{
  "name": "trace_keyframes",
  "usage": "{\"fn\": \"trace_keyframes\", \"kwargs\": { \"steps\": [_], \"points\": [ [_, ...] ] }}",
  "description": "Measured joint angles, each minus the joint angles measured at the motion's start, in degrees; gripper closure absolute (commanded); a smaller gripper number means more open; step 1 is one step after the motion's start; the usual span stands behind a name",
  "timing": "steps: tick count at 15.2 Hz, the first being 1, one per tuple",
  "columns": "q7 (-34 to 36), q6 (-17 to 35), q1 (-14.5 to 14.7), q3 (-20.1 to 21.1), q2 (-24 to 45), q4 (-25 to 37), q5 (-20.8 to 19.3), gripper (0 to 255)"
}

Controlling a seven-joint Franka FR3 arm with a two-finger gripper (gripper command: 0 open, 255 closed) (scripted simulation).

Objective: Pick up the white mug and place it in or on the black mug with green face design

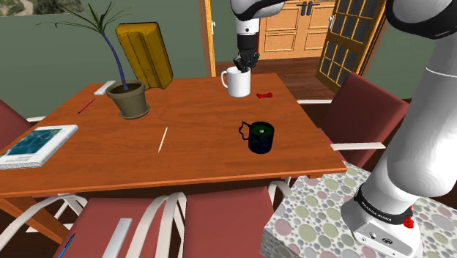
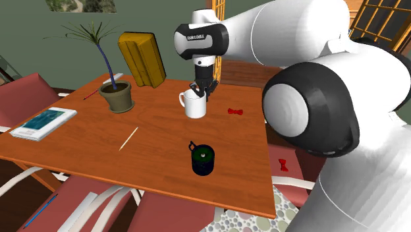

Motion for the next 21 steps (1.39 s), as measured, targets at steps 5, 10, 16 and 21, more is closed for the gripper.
{"fn": "trace_keyframes", "kwargs": {
  "steps": [5, 10, 16, 21],
  "points": [
    [3.35, 1.31, 1.72, 1.41, -11.23, -12.41, -1.15, 255],
    [6.73, 1.41, 2.99, 3.32, -22.30, -23.55, -1.61, 255],
    [7.81, 4.48, 3.34, 4.02, -25.33, -29.66, -1.56, 255],
    [7.77, 8.29, 3.33, 3.99, -24.75, -32.89, -1.56, 255]
  ]
}}
